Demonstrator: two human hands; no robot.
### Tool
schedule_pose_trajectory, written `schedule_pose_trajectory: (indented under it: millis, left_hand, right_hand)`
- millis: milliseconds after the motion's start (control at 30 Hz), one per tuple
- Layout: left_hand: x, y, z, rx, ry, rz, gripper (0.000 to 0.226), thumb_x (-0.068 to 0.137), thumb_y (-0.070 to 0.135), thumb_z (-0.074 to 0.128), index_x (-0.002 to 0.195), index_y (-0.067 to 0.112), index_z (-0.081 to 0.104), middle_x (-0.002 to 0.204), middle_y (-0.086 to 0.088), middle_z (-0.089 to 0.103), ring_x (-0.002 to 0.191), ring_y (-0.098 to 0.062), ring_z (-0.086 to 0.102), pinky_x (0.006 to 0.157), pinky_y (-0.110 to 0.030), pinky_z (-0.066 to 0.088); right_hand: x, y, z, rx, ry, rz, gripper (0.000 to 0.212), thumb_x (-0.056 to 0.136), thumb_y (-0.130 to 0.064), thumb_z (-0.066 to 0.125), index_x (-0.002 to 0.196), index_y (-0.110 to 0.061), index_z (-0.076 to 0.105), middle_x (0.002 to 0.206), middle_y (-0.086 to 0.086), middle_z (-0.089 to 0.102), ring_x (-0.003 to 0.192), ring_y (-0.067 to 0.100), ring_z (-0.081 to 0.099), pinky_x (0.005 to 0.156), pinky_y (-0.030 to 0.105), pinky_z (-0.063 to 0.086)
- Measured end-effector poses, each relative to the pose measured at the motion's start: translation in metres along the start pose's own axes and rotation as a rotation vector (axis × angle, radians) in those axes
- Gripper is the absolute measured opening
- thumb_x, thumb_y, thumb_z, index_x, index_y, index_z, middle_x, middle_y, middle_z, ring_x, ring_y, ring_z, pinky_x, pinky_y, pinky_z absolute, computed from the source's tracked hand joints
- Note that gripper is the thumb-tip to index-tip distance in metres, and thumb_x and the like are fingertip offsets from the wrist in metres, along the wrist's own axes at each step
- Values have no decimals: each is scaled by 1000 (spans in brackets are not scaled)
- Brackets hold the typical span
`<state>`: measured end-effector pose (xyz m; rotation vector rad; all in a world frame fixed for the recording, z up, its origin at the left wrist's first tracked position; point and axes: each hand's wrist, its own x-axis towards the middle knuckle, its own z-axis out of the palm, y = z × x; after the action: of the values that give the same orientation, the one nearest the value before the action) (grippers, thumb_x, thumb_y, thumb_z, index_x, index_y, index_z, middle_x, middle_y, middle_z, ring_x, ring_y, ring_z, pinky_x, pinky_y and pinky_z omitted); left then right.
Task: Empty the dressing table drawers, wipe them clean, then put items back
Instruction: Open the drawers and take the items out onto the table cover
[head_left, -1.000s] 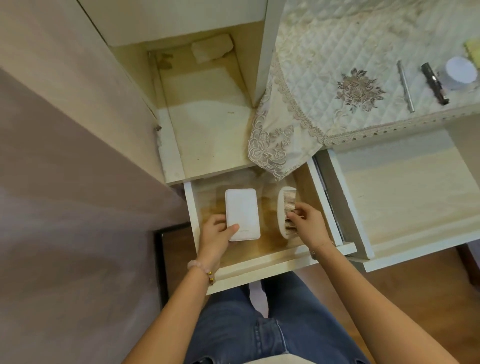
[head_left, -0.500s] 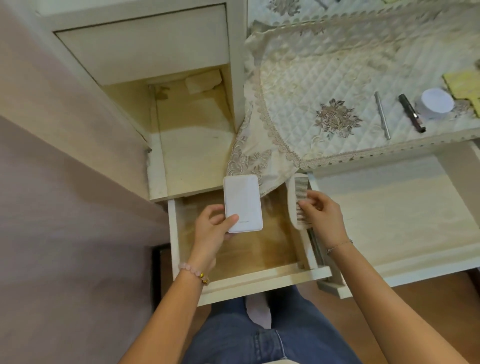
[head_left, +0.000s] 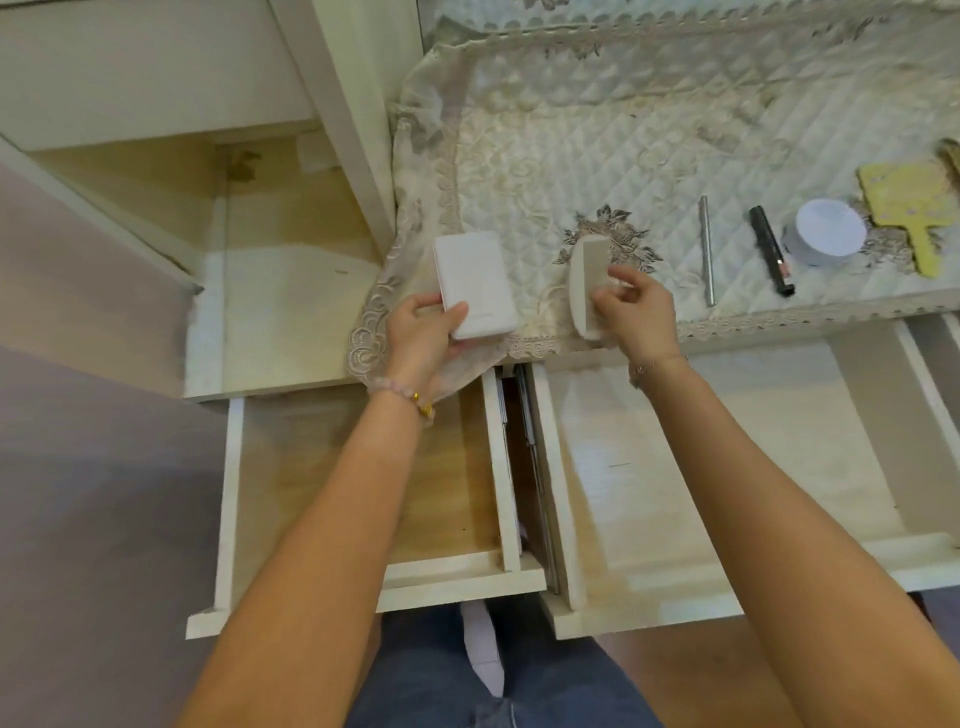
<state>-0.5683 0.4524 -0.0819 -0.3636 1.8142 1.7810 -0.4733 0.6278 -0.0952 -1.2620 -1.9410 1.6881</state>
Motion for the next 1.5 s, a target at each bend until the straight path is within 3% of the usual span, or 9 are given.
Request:
schedule_pose_trajectory:
  millis: [100,200,367,533,634,767,967,1134,1500]
  left_hand:
    - [16,4,15,44,16,-6,20,86,0,62,100,10,52,109,-12,63,96,-25,65,73,-36,58]
    - [29,4,22,118,30,1,19,86,2,62,98,12,51,105,-10,62,94,-23,64,67,-31,57]
    - [43,-4,22,237,20,19,18,85,7,64,86,19,51,109,-12,63,99,-25,63,79,-41,57]
    - [45,-7,17,366,19,126,17,84,9,65,98,11,55,106,-13,64,98,-27,64,78,-44,57]
    - [42,-7,11,485,20,214,22,86,13,63,107,9,60,98,-6,62,97,-25,62,84,-45,54]
    - [22,-1,0,923,14,519,40,91,27,57,127,11,52,112,-4,60,102,-19,56,83,-35,47]
    - [-12,-12,-33,1321,118,1006,52,89,37,55,131,7,50,123,-12,59,116,-30,53,97,-41,39]
    - [-41,-38,-66,1437,107,946,65,87,52,42,138,10,42,135,-10,53,127,-27,46,107,-46,33]
    - [-81,-82,-145,1546,247,722,71,87,57,36,136,6,44,135,-14,52,128,-29,44,108,-49,31]
  right_hand:
    - [24,-5,-1,-32,-2,1,42,86,-1,53,126,-10,52,82,-3,53,85,16,56,83,30,52]
    - [37,-3,2,-60,-19,4,40,85,-1,54,124,-10,54,99,8,60,94,21,60,90,33,52]
    - [40,1,5,-38,-39,14,35,87,-1,54,120,-11,55,91,-2,60,95,18,62,84,31,53]
    - [36,6,2,9,-69,37,34,84,-3,55,116,-15,57,111,3,60,104,20,60,86,46,53]
    - [27,5,-1,-125,-54,-58,38,85,-8,55,123,-14,55,120,2,58,106,13,55,94,37,49]
    - [10,7,-9,-398,-8,-277,43,87,-18,54,130,-14,49,133,2,51,119,15,48,92,23,37]
    - [-27,31,-23,-710,46,-642,58,87,-25,59,136,-1,39,138,17,44,131,29,38,111,38,29]
    - [-66,52,-26,-804,21,-643,62,89,-42,44,137,-3,38,139,17,45,132,30,38,110,44,32]
    - [-103,77,-24,-923,-82,-635,64,87,-47,37,135,-4,42,135,15,49,127,29,44,106,42,36]
